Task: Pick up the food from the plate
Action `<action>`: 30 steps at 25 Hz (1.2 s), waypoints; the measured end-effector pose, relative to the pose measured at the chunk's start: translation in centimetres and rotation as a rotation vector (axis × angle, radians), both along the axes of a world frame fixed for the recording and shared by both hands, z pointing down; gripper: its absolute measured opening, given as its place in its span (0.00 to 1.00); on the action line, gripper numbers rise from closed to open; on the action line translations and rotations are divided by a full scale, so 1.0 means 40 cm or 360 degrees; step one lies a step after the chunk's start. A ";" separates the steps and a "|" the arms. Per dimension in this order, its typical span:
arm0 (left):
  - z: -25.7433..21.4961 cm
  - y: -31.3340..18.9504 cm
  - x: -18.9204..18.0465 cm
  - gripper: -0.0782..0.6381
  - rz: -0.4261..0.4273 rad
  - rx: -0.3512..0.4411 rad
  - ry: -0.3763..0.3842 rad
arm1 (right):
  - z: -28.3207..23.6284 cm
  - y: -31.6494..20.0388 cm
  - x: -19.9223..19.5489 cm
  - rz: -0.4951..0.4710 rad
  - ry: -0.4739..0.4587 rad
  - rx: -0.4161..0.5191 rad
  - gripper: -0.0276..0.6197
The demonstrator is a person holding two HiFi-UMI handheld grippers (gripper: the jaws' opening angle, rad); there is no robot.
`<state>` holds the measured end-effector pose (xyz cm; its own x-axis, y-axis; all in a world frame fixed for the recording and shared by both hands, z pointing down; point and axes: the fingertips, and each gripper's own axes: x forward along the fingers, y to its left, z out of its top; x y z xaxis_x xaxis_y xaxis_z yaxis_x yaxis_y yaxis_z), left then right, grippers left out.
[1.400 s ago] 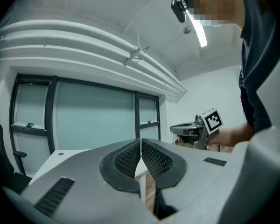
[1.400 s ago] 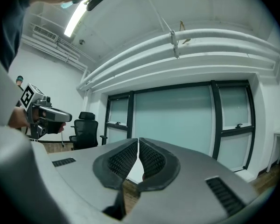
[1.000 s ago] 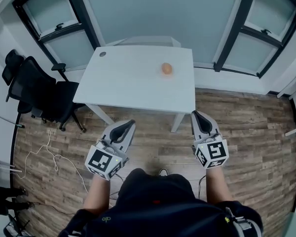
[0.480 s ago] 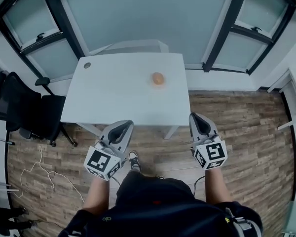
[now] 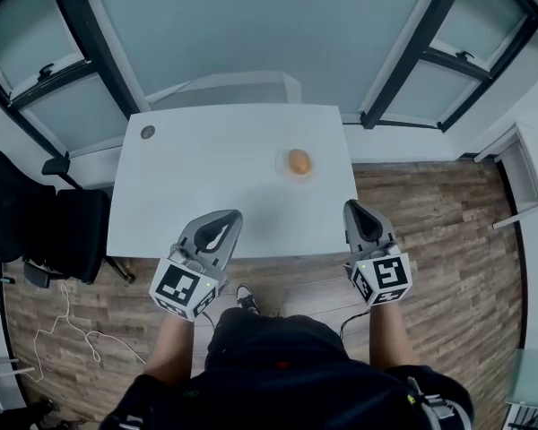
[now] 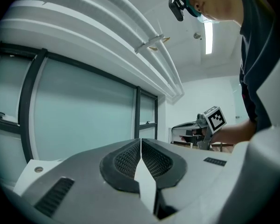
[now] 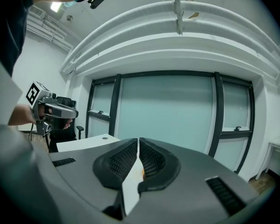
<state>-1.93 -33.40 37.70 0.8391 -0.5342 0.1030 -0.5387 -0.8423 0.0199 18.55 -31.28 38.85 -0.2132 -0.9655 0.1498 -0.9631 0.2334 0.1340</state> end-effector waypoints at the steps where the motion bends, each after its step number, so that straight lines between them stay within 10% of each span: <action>1: 0.003 -0.029 -0.016 0.15 0.0011 -0.0008 0.0000 | 0.003 -0.028 -0.014 0.0011 0.0004 -0.0010 0.09; 10: 0.077 -0.201 -0.126 0.15 0.0021 -0.0096 -0.0030 | 0.088 -0.208 -0.103 0.0062 -0.0012 -0.0103 0.09; 23: 0.177 -0.297 -0.002 0.15 0.0010 -0.0218 -0.0113 | 0.264 -0.422 0.037 0.0050 0.0001 -0.0318 0.09; 30: 0.241 -0.331 0.059 0.15 -0.0103 -0.0358 -0.0190 | 0.448 -0.562 0.087 -0.0040 0.0005 -0.0507 0.38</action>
<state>0.44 -46.64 47.34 0.7785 -0.5389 0.3218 -0.6012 -0.7875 0.1359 22.03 -53.76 56.78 -0.2356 -0.8642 0.4445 -0.9562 0.2880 0.0530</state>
